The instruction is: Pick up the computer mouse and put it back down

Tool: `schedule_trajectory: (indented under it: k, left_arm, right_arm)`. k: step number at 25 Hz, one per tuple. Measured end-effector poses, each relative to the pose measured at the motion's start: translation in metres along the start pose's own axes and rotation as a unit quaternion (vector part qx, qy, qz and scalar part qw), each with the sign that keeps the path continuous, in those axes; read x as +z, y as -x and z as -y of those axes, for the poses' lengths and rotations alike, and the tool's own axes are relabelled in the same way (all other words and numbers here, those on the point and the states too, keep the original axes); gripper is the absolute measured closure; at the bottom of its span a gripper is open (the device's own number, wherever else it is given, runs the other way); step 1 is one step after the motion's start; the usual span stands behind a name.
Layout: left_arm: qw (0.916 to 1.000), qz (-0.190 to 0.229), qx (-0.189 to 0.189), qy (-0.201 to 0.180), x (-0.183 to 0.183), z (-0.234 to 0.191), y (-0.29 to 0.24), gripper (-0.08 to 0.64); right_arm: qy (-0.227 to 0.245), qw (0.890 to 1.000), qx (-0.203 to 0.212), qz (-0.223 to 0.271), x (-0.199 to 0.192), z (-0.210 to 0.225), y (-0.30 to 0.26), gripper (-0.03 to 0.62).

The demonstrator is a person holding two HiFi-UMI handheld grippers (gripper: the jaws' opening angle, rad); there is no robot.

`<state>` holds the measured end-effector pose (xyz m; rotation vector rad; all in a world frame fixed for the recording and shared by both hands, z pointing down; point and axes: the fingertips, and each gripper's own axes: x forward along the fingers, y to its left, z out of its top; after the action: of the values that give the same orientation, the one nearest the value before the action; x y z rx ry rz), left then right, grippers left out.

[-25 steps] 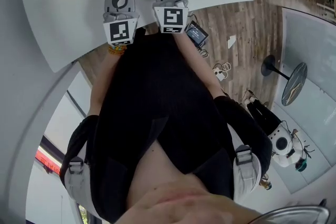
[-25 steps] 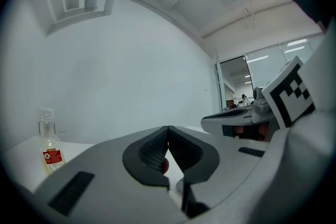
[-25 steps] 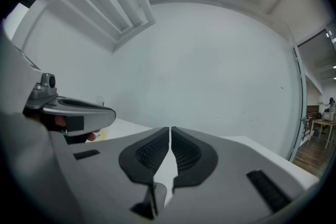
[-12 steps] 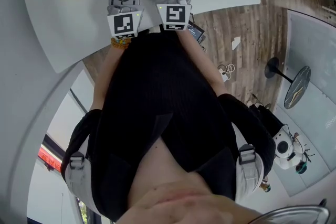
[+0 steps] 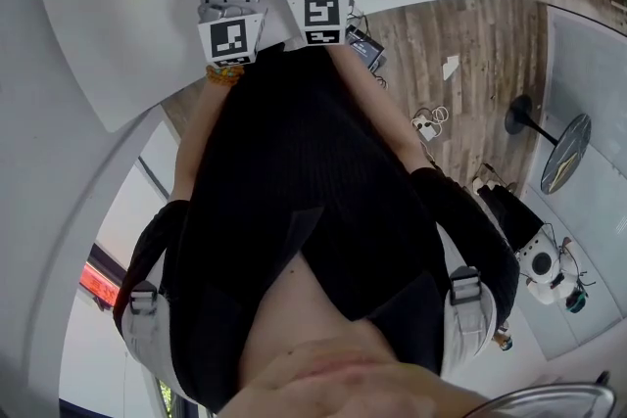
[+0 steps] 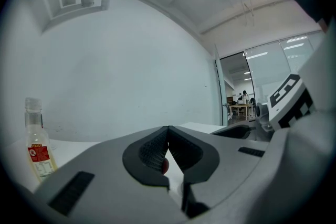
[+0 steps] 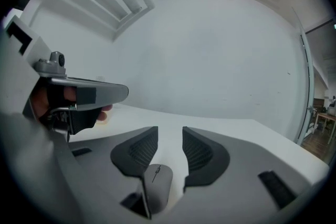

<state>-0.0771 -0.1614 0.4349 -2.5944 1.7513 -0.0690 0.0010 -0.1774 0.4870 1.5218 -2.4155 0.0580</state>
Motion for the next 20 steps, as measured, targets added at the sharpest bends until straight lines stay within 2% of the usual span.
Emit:
schedule_trajectory:
  k: [3, 8, 20]
  left_arm:
    - [1.0, -0.002, -0.003, -0.005, 0.001, 0.001, 0.001, 0.546]
    - [1.0, -0.007, -0.001, -0.007, -0.001, -0.005, 0.006, 0.546]
    - [0.9999, -0.007, 0.002, -0.007, -0.001, -0.007, 0.008, 0.546]
  right_arm:
    - [-0.011, 1.0, 0.004, -0.023, -0.013, -0.003, -0.003, 0.396]
    - [-0.02, 0.998, 0.008, -0.055, -0.032, -0.01, -0.009, 0.343]
    - [-0.047, 0.987, 0.036, -0.149, -0.083, -0.021, -0.016, 0.305]
